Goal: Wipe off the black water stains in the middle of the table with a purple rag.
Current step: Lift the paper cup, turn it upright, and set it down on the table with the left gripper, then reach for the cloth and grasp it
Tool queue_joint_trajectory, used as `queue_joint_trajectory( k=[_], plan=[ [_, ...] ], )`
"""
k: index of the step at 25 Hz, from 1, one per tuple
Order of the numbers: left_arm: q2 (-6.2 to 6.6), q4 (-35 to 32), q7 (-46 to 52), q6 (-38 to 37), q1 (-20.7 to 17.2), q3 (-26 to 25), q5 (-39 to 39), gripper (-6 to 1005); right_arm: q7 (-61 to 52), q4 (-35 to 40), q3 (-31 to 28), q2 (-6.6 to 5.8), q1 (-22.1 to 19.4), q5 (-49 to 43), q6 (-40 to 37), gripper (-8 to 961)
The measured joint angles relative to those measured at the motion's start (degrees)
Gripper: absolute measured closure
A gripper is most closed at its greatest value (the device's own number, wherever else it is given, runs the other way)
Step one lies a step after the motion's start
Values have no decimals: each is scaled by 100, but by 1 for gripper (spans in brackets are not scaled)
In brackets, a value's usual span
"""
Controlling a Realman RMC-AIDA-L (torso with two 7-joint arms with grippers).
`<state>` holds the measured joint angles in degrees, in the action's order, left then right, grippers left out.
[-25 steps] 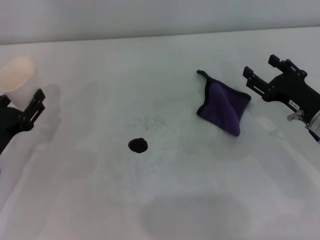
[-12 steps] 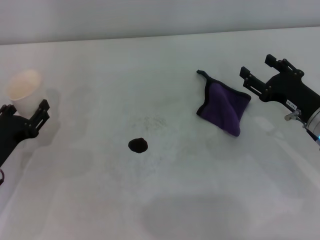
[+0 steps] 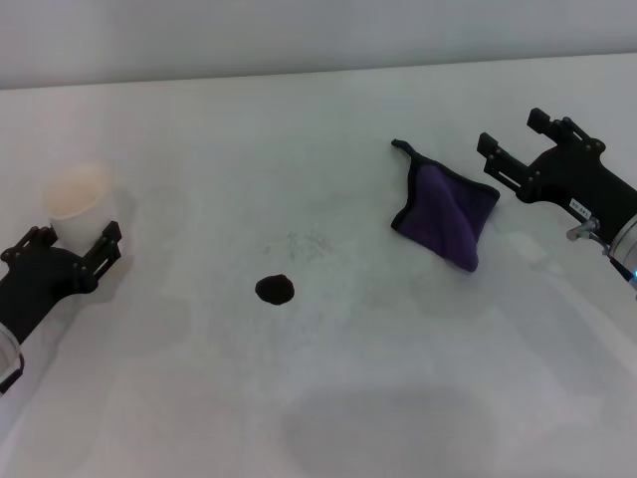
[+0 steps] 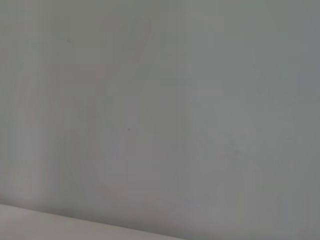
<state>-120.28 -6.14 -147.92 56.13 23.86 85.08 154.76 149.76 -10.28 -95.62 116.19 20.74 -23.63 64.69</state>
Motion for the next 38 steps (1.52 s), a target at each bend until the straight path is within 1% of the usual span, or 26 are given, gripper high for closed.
queue_joint_trajectory(
  k=[7,18,23,28,34,36,38],
  plan=[
    [4,-5,0,-87,13,36,4,320,0,0,0,0,-7,-1,0,136],
    [-3,7,15,-53,-111,83,36,172,0,0,0,0,6,-1,17,136],
    [-5,-16,22,86,-230,80,39,139,1,0,0,0,-6,-1,25,136],
    [-3,-17,31,402,-436,78,45,106,1,0,0,0,-18,-1,26,136],
    [-4,-6,44,721,-676,61,55,108,3,0,0,0,-17,-1,36,136],
    [-7,11,55,993,-831,70,55,108,25,0,-3,0,-17,17,39,136],
    [-7,19,62,1084,-869,70,55,109,31,0,-9,0,-18,27,50,136]
  ],
)
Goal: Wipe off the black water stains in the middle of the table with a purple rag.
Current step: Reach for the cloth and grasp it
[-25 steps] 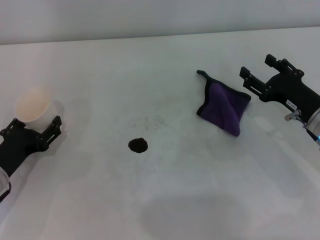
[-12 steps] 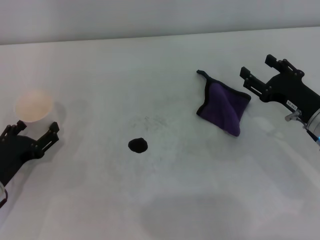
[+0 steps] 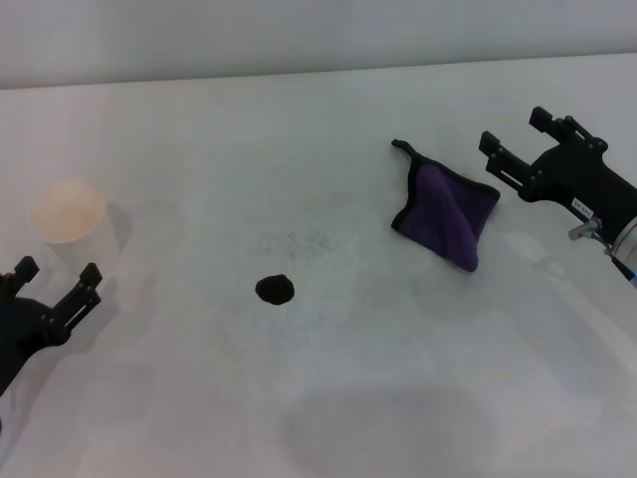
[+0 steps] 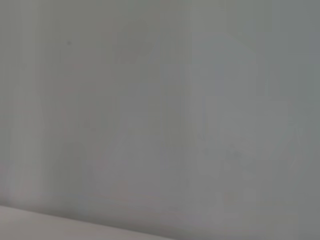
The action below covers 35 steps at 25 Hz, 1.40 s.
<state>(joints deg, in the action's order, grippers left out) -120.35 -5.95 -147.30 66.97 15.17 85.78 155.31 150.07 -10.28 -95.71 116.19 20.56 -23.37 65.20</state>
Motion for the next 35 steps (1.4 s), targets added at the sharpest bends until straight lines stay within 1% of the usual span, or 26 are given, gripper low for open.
queue_joint_trajectory(
  k=[4,5,6,7,11,14,15,16,17,19,21,23,27,31,35],
  plan=[
    [9,12,71,534,-235,-13,0,110,26,0,-19,0,0,22,215,136],
    [16,13,77,714,-304,-17,8,110,45,0,-14,0,-1,23,250,136],
    [26,16,93,1068,-437,-26,96,111,77,0,-7,0,-3,23,282,136],
    [26,16,93,1068,-437,-26,96,111,130,4,-5,0,-3,23,296,136],
    [42,21,114,1768,-683,-27,588,112,242,22,23,0,-3,-18,314,136],
    [53,23,103,2093,-799,-32,1007,112,335,42,105,0,2,-30,283,136],
    [54,23,97,2133,-814,-39,1093,112,387,48,117,0,3,-30,257,136],
    [57,24,95,2163,-837,-201,1221,112,473,59,145,0,13,-30,190,136],
    [57,24,95,2163,-837,-201,1221,112,473,59,145,0,13,-30,190,136],
    [63,49,107,2169,-842,-452,1237,112,458,58,219,0,32,-24,104,136],
    [65,77,112,2207,-844,-575,1238,112,406,56,284,0,44,-4,52,136],
    [65,84,112,2244,-842,-606,1240,112,180,57,284,0,49,21,37,136],
    [64,86,112,2210,-806,-619,1241,112,-677,31,284,-19,86,8,16,136],
    [72,86,122,2179,-786,-632,1244,112,-823,-72,324,-22,150,9,19,136],
    [72,112,205,2159,-778,-773,1247,112,-1136,-146,577,-70,421,-26,3,136]
  ],
)
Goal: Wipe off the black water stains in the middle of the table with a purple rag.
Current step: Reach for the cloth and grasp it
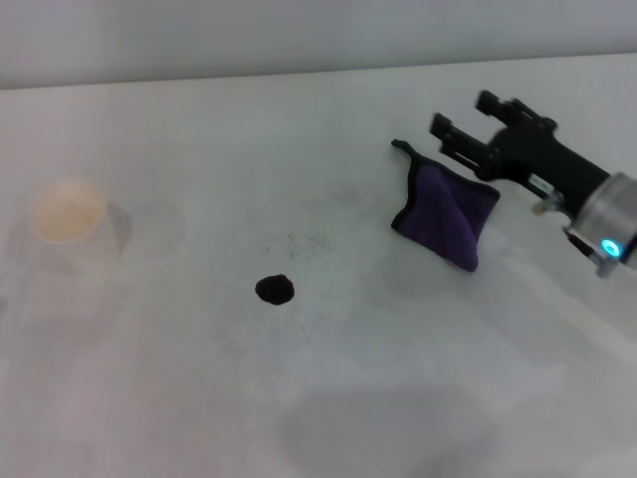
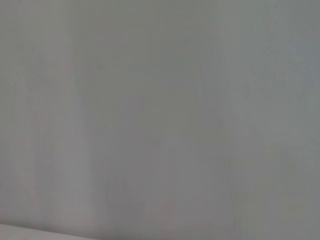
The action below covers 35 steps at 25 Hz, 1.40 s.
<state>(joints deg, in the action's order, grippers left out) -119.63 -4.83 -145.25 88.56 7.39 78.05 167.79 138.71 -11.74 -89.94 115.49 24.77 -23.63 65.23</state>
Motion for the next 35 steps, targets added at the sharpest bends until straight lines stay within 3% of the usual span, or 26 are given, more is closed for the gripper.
queue_joint_trajectory(
  k=[4,10,15,23,25,27,28,29,32,33,35],
  plan=[
    [-7,118,80,-43,29,-137,1,111,-532,-22,188,-140,384,-238,-36,136],
    [-1,153,85,-477,117,-130,0,111,-2394,-787,296,-529,907,-1910,-985,136],
    [1,167,85,-567,188,-115,-8,111,-4134,-1801,258,-728,1012,-3623,-1629,136],
    [18,160,85,-579,302,-153,-9,111,-6951,-3336,164,-999,1015,-6334,-1600,141],
    [22,169,84,-583,329,-154,-9,111,-7682,-3767,-66,-954,1003,-7304,-1432,142],
    [27,169,81,-585,354,-156,-5,111,-8457,-4330,-632,-716,978,-8649,-997,142],
    [28,167,80,-587,366,-159,-3,111,-8457,-4330,-632,-716,978,-8649,-997,142],
    [28,167,80,-587,366,-159,-3,111,-8687,-4517,-840,-612,976,-9136,-813,142],
    [28,149,80,-587,375,-160,-2,112,-9268,-4990,-1293,-292,987,-10434,-206,142],
    [27,146,80,-587,378,-158,-2,112,-9574,-5233,-1403,-118,1003,-11074,93,142],
    [27,139,80,-587,385,-160,-1,112,-9727,-5328,-1398,-52,1007,-11327,217,141]
  ],
)
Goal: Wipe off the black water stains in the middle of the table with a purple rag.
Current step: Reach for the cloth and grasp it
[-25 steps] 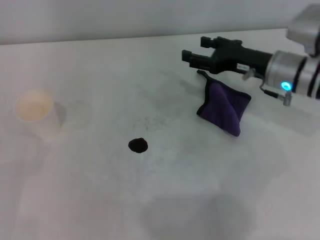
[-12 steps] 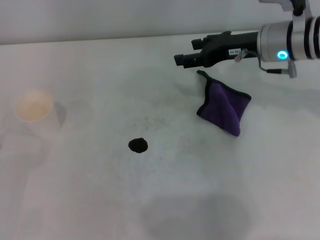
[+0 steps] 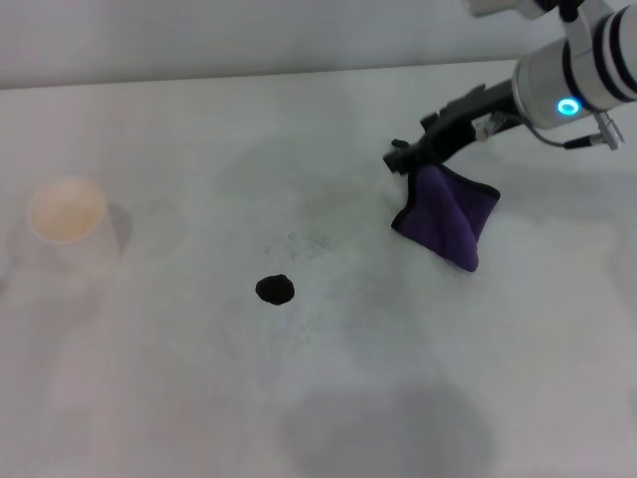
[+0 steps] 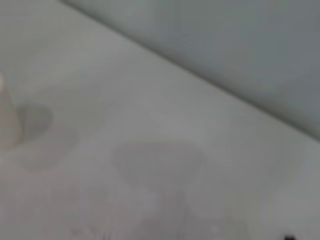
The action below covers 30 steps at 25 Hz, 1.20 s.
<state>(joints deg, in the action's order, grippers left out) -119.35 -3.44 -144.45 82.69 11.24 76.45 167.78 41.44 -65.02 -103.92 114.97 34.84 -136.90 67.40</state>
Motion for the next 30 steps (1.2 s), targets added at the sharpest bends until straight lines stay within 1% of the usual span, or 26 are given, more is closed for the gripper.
queue_joint_trajectory(
  k=[1,5,8,9,15,19,22,30],
  plan=[
    [0,-7,0,0,8,-3,0,112,-165,-74,78,25,3,-177,90,141],
    [0,-14,-2,0,18,-7,0,112,-521,-71,346,16,-14,-274,160,141],
    [0,-16,-3,0,23,-8,1,112,-531,82,350,15,-78,-287,24,142],
    [0,-16,-4,1,28,-8,1,112,-514,284,346,10,-89,-293,-121,142],
    [0,6,-5,1,28,-8,0,111,-494,734,350,6,-79,-448,-405,141],
    [0,7,-5,1,27,-8,1,111,-519,791,517,37,-82,-743,-590,141],
    [0,-7,-4,1,27,-8,1,111,-537,830,576,44,-86,-738,-681,142],
    [0,5,-5,1,50,-8,1,111,-541,1037,590,51,-47,-684,-783,191]
  ],
)
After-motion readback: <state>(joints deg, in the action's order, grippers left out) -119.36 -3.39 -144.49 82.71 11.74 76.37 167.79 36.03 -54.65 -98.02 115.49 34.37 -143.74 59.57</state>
